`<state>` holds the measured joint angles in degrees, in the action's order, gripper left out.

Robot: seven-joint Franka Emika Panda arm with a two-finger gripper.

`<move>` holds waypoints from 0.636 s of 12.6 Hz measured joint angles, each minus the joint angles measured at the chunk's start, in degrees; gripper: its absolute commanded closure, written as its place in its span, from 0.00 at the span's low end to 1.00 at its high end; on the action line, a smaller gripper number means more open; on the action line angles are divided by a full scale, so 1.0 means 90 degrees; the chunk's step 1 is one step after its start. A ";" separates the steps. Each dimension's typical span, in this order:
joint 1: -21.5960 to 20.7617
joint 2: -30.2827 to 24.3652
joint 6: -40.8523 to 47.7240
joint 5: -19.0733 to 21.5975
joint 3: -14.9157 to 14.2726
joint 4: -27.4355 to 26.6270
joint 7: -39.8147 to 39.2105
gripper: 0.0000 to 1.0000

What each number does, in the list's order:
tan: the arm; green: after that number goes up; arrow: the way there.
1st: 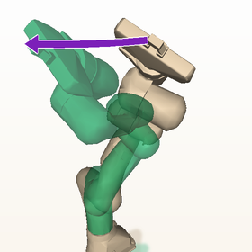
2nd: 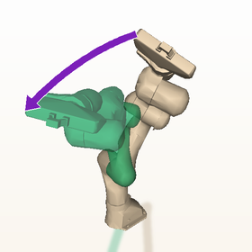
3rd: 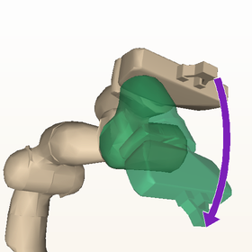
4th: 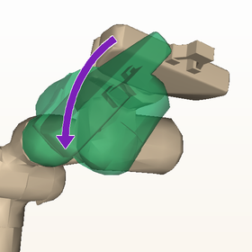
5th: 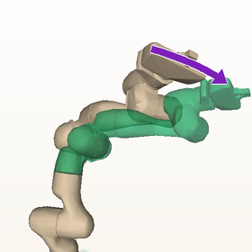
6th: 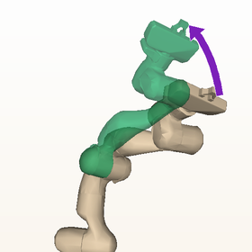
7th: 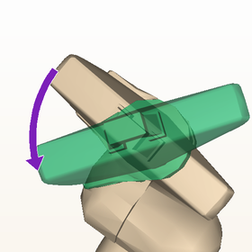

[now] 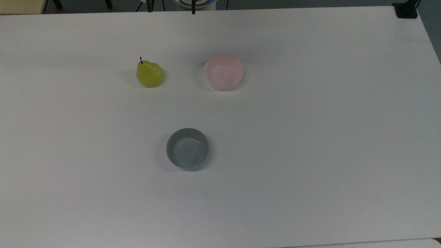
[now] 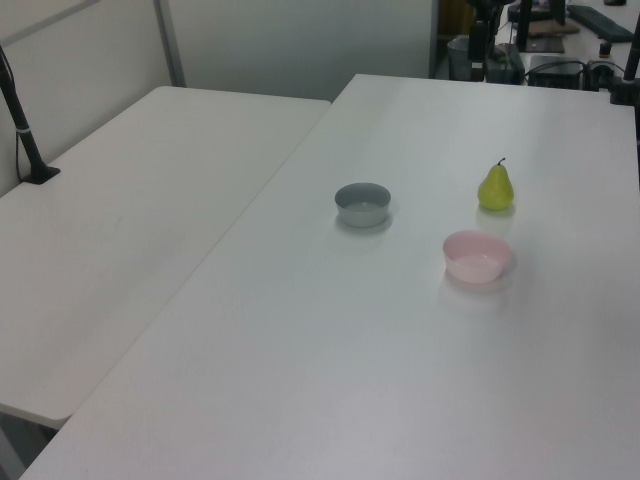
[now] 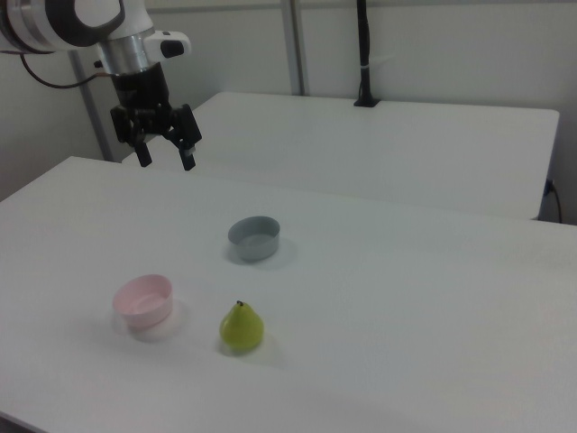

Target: Place the pear in the bowl

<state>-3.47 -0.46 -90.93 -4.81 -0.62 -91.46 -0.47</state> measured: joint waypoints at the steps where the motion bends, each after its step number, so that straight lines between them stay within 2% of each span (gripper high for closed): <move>1: 0.0000 0.0000 0.0000 0.0000 0.0000 -0.0033 0.0000 0.00; 8: 0.0136 0.0000 0.0014 0.0000 -0.0005 -0.0034 0.0000 0.00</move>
<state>-2.24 -0.46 -90.80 -4.81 -0.67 -91.77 -0.47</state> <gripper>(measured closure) 0.000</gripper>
